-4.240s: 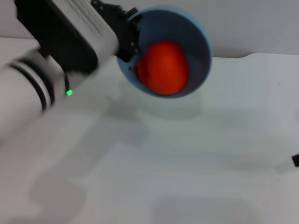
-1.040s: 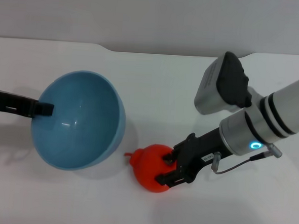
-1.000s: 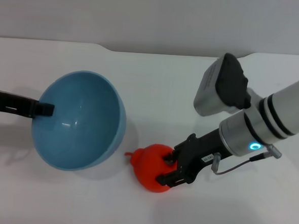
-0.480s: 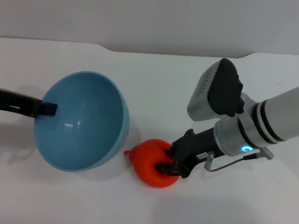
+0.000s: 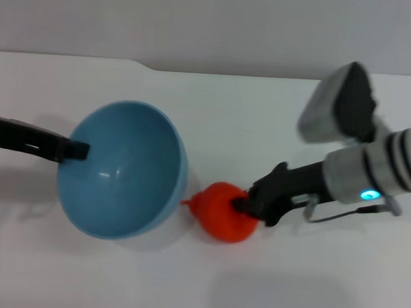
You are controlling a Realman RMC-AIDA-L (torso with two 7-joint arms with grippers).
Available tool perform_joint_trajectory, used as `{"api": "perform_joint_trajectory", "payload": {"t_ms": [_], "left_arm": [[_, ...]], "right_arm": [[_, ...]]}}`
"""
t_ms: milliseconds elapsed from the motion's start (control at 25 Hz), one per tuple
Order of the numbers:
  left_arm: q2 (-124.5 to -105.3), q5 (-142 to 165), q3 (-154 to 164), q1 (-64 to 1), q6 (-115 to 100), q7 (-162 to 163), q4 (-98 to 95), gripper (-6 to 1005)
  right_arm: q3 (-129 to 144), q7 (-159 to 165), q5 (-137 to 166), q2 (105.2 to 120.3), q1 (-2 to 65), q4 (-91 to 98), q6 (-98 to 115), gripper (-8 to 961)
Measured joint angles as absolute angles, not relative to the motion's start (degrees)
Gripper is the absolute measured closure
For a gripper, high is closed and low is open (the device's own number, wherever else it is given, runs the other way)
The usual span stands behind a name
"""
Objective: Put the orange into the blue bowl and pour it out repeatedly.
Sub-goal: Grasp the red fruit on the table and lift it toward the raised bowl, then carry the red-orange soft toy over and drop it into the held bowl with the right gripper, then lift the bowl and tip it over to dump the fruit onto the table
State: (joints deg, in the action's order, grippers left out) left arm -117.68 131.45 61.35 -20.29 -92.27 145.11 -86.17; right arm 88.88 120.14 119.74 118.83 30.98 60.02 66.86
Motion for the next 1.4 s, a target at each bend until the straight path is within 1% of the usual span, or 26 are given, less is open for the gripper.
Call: {"api": "perform_joint_trajectory", "payload": {"t_ms": [200, 320, 440, 600, 840, 960, 1120, 1400], "left_arm": [[-117.86, 134.8, 67.0, -22.5, -91.7, 147.0, -85.3, 1001], [-117.86, 136.1, 71.1, -24.2, -90.6, 148.7, -84.1, 1001], [-117.86, 137.2, 76.2, -26.3, -89.0, 151.1, -82.5, 1001], [-118.03, 139.4, 83.3, -30.5, -88.2, 155.0, -79.5, 1000], [-118.47, 140.1, 90.4, -37.0, -86.1, 159.5, -75.1, 1000], [-118.62, 139.9, 91.5, -38.9, -85.4, 160.3, -74.3, 1000], [-118.65, 139.3, 92.3, -40.0, -85.0, 161.1, -75.0, 1000], [-118.6, 138.1, 92.4, -40.1, -85.0, 161.2, -75.7, 999]], "right_arm": [[78.6, 119.4, 119.4, 118.78, 25.9, 68.3, 74.5, 902], [72.2, 116.1, 118.7, 119.02, 22.8, 75.3, 80.8, 921], [67.0, 112.2, 115.1, 119.13, 21.3, 80.0, 88.2, 926], [63.3, 111.2, 111.8, 118.98, 21.4, 84.5, 96.2, 925], [64.7, 111.3, 107.9, 119.18, 21.7, 88.7, 99.4, 909], [67.2, 111.7, 107.0, 118.99, 22.8, 88.1, 99.8, 901], [71.7, 112.4, 111.1, 118.88, 24.5, 85.5, 99.0, 891], [73.5, 112.5, 112.1, 118.79, 25.3, 84.1, 97.7, 705]]}}
